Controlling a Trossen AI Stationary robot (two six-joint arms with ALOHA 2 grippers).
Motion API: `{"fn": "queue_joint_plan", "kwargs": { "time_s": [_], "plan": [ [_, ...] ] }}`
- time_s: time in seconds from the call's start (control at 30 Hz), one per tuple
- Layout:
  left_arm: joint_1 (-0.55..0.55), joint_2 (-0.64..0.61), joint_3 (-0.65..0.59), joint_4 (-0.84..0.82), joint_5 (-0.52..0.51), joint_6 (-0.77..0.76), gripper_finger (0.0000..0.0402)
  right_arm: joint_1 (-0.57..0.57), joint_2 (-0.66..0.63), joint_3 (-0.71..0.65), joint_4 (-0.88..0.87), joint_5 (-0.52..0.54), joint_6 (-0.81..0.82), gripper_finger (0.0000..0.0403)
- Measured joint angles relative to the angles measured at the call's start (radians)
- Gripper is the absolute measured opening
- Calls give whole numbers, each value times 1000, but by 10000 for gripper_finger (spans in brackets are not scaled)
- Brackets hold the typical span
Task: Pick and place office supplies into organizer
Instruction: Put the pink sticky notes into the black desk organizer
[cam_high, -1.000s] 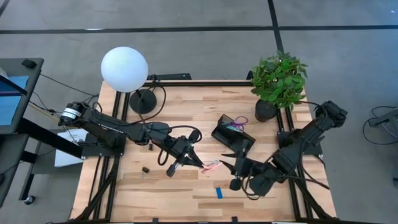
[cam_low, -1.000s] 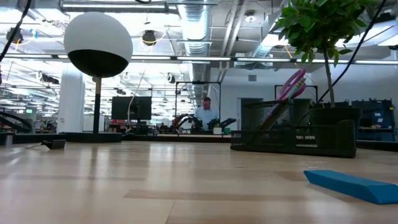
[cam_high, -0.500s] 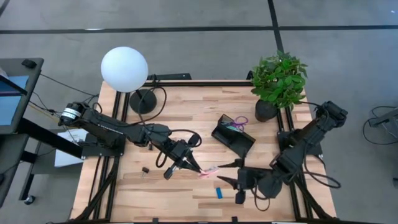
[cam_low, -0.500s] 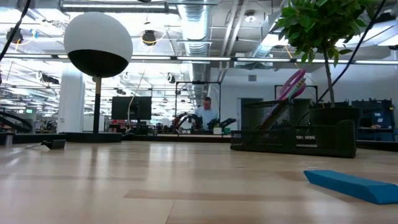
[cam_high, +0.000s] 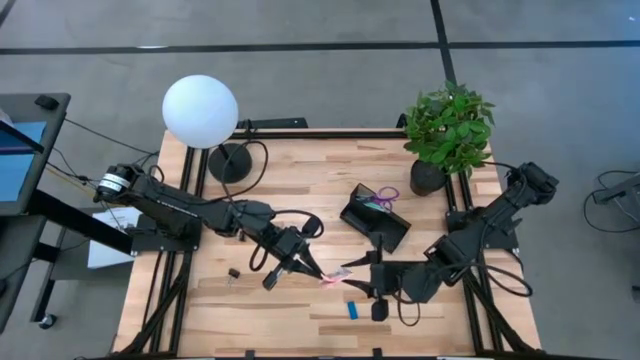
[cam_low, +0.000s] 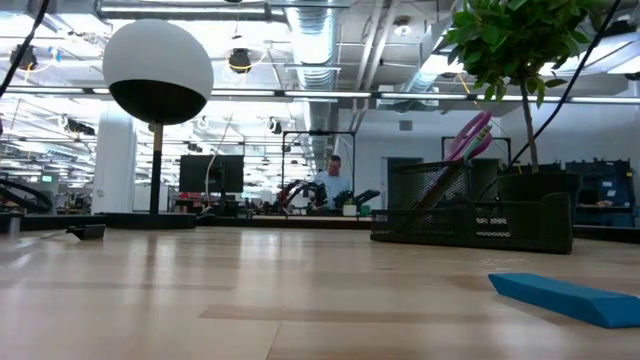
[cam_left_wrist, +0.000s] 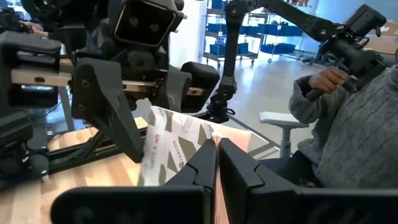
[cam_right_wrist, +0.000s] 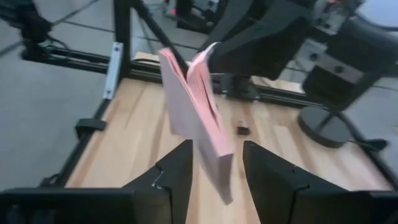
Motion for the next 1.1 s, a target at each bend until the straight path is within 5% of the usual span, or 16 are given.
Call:
{"fn": "queue_joint_plan", "kwargs": {
  "time_s": [0.13,0.43,1.1],
  "plan": [
    [0,0,0,0,-13,0,0,-19,0,0,24,-85,0,113],
    [0,0,0,-11,-96,-3,0,-29,0,0,26,-84,9,12],
    [1,0,-3,-23,-205,-3,0,-28,-3,1,-82,36,140,5]
  ]
}}
